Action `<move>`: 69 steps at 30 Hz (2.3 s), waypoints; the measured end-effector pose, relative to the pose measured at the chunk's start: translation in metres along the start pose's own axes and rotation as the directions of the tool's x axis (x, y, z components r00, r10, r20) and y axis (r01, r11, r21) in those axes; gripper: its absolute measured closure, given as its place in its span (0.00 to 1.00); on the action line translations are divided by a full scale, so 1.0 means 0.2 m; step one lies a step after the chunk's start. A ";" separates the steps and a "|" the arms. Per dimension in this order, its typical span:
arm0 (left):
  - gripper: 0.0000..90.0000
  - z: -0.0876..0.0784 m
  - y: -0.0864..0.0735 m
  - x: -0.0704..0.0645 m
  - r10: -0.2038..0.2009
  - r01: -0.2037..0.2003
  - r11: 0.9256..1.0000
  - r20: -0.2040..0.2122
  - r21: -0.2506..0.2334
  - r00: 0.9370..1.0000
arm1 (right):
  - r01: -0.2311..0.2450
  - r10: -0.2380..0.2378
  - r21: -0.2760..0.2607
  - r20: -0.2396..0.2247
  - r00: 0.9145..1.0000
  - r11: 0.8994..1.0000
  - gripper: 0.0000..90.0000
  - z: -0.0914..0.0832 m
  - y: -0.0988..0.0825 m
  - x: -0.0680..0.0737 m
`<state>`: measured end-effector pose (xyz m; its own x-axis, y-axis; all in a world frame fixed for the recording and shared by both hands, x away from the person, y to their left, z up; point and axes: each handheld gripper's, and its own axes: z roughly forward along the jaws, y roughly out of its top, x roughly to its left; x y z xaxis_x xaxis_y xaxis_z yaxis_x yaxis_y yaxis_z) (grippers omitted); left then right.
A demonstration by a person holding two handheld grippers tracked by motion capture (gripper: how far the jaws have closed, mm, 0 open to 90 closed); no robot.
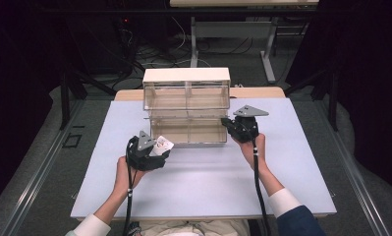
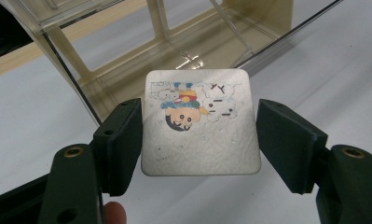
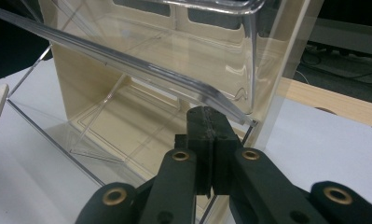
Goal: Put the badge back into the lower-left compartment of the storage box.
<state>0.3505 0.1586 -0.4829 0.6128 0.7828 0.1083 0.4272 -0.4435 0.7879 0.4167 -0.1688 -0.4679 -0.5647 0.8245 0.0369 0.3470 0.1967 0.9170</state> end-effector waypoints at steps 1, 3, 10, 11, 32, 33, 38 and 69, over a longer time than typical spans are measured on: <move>0.37 0.00 0.00 0.00 0.001 -0.001 1.000 -0.001 0.003 1.000 | 0.001 -0.001 0.000 0.001 1.000 1.000 1.00 0.00 0.00 0.00; 0.37 0.01 0.01 0.01 0.006 -0.006 1.000 -0.005 0.000 1.000 | 0.001 -0.001 0.000 0.000 1.000 1.000 1.00 0.00 0.00 0.00; 0.37 0.02 0.03 0.01 0.004 -0.004 1.000 -0.011 -0.003 1.000 | 0.001 -0.001 -0.002 -0.001 1.000 1.000 1.00 0.00 0.00 0.00; 0.37 0.02 0.03 0.01 0.000 0.000 1.000 -0.007 -0.001 1.000 | 0.000 0.000 -0.002 -0.002 1.000 1.000 1.00 0.00 0.00 0.00; 0.37 0.08 0.06 0.03 -0.012 0.011 1.000 -0.042 -0.026 0.999 | 0.001 -0.001 -0.001 -0.002 1.000 1.000 1.00 0.00 0.00 0.00; 0.37 0.08 0.06 0.03 -0.014 0.013 1.000 -0.042 -0.026 0.999 | 0.001 -0.001 -0.001 -0.002 1.000 1.000 1.00 0.00 0.00 0.00; 0.37 0.09 0.06 0.04 -0.018 0.016 0.999 -0.054 -0.036 0.998 | 0.001 -0.001 -0.001 -0.002 1.000 1.000 1.00 0.00 0.00 0.00; 0.37 0.20 0.07 0.06 -0.043 0.034 0.997 -0.110 -0.076 0.993 | 0.001 -0.001 0.001 -0.007 1.000 1.000 1.00 0.00 0.00 0.00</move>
<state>0.3900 0.1458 -0.4950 0.5169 0.8444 0.1410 0.3959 -0.3819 0.8351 0.4163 -0.1692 -0.4673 -0.5703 0.8205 0.0390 0.3473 0.1978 0.9167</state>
